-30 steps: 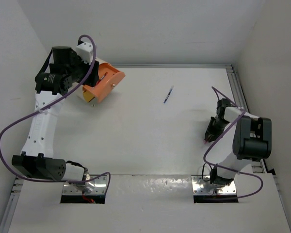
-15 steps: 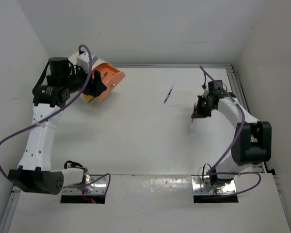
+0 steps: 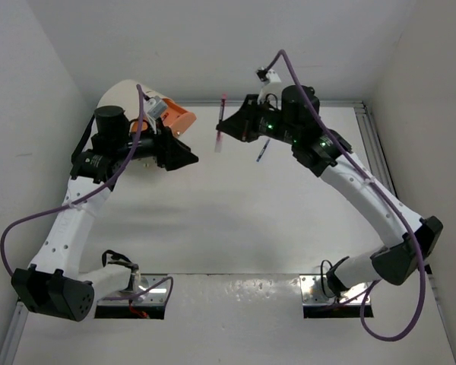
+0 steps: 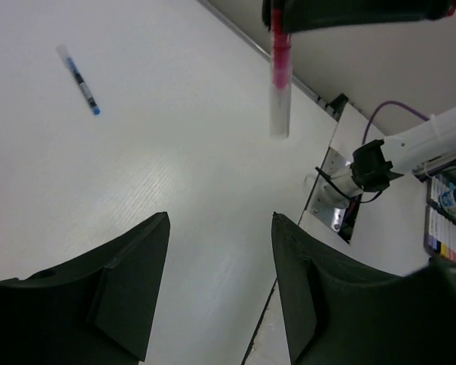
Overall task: Sort the stationery into containers
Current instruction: Pick up the pen from the center of the board, then place the pen in the drawer.
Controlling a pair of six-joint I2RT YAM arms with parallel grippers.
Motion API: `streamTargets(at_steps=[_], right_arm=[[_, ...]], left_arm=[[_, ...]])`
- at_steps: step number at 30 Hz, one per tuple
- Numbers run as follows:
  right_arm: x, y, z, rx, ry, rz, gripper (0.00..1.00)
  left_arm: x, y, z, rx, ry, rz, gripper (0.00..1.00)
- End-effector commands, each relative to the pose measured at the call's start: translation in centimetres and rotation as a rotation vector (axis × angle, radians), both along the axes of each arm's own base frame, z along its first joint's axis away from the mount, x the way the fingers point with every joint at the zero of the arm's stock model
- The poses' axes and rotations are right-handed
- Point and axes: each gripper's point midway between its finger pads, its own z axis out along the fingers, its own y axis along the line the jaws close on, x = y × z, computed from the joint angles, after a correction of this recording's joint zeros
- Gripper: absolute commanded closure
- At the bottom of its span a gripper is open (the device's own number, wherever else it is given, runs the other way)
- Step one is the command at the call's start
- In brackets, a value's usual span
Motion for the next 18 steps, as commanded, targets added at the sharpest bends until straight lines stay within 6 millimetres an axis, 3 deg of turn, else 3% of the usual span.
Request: streamTargets(at_steps=[1,8,14,18], right_arm=[[-0.4,3.4,1.3,0.053,0.006,0.008,1.0],[-1.3,6.6,1.2,0.07,0.009,0.041,1.0],[-1.6,8.1,2.8,0.112,0.007,0.046,1.0],[-1.7,8.5,3.5,0.149,0.032,0.041,1.0]], left_arm=[[-0.8,-1.2,3.1,-0.061,-0.079,-0.076,0.38],[-2.4,-1.9,3.8,-0.078,-0.101,-0.145,0.39],[-1.9,-2.0,2.8,-0.069,-0.085,-0.122,0.42],[-0.8,-1.6,2.4,-0.051,-0.084,-0.075,0.63]])
